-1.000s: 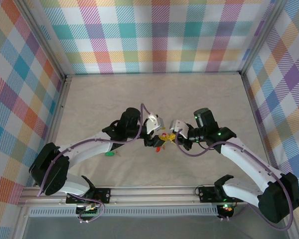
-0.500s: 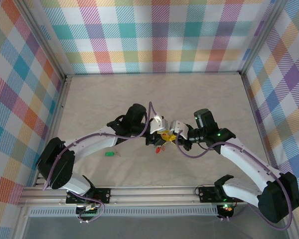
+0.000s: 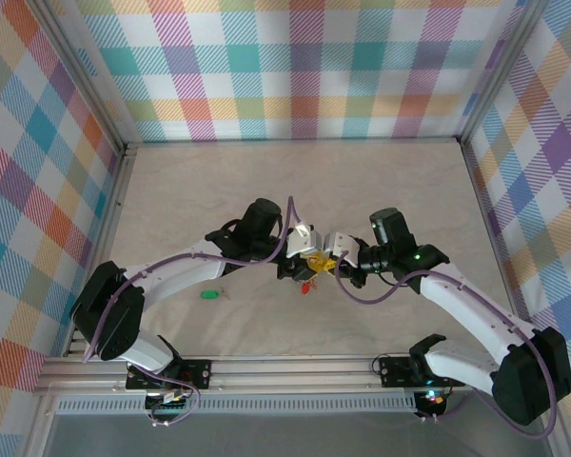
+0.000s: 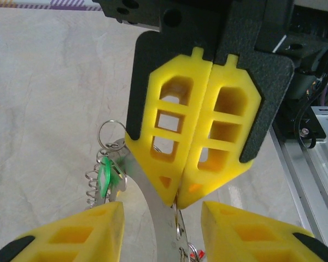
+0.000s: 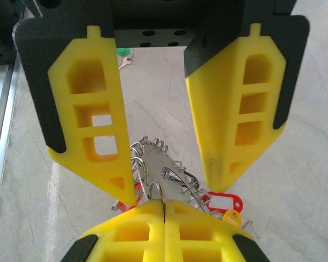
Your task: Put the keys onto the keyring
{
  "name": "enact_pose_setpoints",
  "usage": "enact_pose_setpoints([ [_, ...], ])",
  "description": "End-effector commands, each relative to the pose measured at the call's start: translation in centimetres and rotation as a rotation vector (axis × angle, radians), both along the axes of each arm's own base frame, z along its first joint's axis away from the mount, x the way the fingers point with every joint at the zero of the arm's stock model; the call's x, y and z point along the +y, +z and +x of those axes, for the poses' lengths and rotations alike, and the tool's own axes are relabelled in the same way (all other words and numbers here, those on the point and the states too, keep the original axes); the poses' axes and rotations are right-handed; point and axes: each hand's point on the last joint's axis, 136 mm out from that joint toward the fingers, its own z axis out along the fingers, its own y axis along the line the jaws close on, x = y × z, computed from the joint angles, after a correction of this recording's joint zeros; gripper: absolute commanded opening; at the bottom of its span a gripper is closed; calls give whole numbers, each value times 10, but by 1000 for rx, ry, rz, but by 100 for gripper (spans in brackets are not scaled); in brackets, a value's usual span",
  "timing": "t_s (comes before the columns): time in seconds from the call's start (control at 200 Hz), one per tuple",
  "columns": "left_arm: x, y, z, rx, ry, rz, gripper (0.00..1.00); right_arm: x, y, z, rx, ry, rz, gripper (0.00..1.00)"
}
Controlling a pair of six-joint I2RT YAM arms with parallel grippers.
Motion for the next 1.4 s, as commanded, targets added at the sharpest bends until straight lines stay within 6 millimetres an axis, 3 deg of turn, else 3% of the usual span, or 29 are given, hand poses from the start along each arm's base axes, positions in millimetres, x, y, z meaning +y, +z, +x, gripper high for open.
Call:
enact_pose_setpoints([
  [0.0,0,0,-11,-3,-44,6,42,8,16,2,-51,50,48,0],
  [0.215,-2,-1,-6,-10,-29,15,41,7,15,1,-50,52,48,0],
  [0.31,-1,-5,-7,-2,-34,20,33,7,17,1,-56,51,52,0],
  [0.74,-2,-14,-10,35,-46,34,36,7,19,-2,-80,62,66,0],
  [0.925,-4,-7,-9,23,-46,17,24,6,16,-4,-73,65,60,0],
  [1.08,-8,10,-11,29,-71,-16,5,5,14,-4,-70,59,50,0],
  [1.125,-8,13,-11,26,-70,-19,3,4,14,-2,-69,48,46,0],
  [1.185,-8,17,-9,25,-53,-16,3,2,16,0,-72,28,40,17],
  [1.22,-8,20,-6,25,-34,-16,3,1,17,0,-68,15,36,23],
  [1.395,-8,41,6,50,66,-41,0,-8,29,-7,-75,-51,70,31],
])
